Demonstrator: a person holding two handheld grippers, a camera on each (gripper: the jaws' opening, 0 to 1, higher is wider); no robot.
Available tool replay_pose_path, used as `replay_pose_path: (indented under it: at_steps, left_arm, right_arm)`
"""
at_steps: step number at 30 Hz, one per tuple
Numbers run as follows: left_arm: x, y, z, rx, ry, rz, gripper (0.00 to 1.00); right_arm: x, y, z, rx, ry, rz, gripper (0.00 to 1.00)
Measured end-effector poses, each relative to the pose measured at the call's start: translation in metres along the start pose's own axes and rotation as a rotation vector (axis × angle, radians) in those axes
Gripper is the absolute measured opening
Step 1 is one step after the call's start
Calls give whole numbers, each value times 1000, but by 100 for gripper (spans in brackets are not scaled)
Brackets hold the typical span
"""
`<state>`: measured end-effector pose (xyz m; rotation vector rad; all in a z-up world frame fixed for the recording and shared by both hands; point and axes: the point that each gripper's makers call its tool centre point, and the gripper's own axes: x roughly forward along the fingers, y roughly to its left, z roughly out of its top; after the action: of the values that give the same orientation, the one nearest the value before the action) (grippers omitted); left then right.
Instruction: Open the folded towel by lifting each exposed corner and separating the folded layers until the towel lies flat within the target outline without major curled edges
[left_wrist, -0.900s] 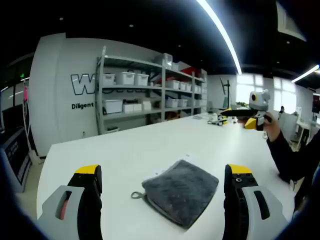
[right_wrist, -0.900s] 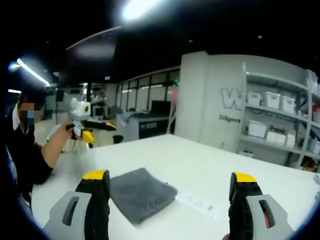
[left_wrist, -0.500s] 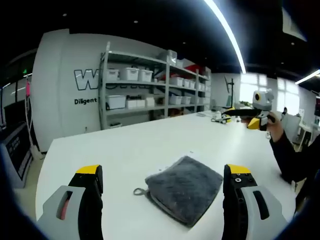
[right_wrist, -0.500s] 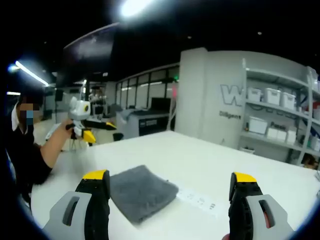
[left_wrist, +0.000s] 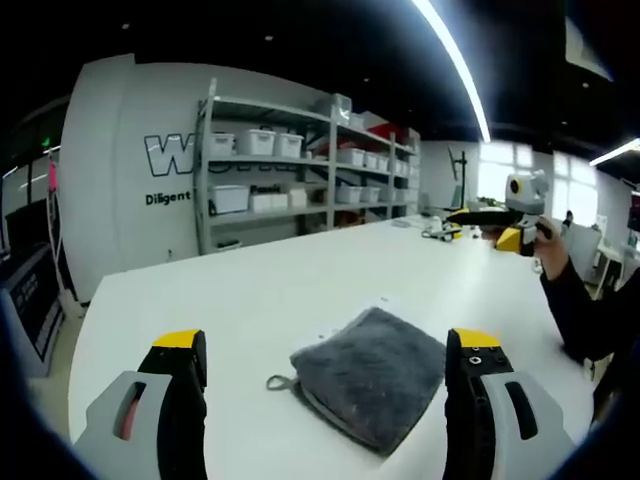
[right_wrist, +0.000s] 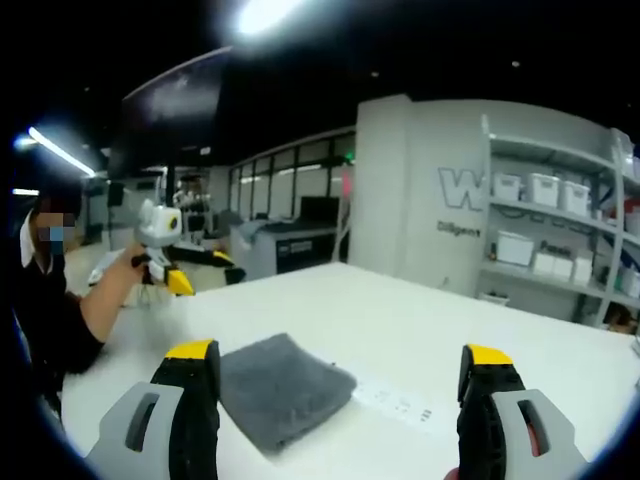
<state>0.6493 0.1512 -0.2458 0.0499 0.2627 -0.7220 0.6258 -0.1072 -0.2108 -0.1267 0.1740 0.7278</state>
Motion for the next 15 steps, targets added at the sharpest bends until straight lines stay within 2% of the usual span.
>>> replay_pose_path:
  at_steps: [5,8,15]
  left_arm:
    - [7,1,-5,-7,8,-2,95]
    - [9,9,-3,5,5,37,94]
    - [13,12,-6,4,16,39,95]
  right_arm:
    - [7,-3,-2,2,4,5,98]
    - [10,-5,-5,1,15,3,98]
    - [11,-6,-3,0,7,-3,96]
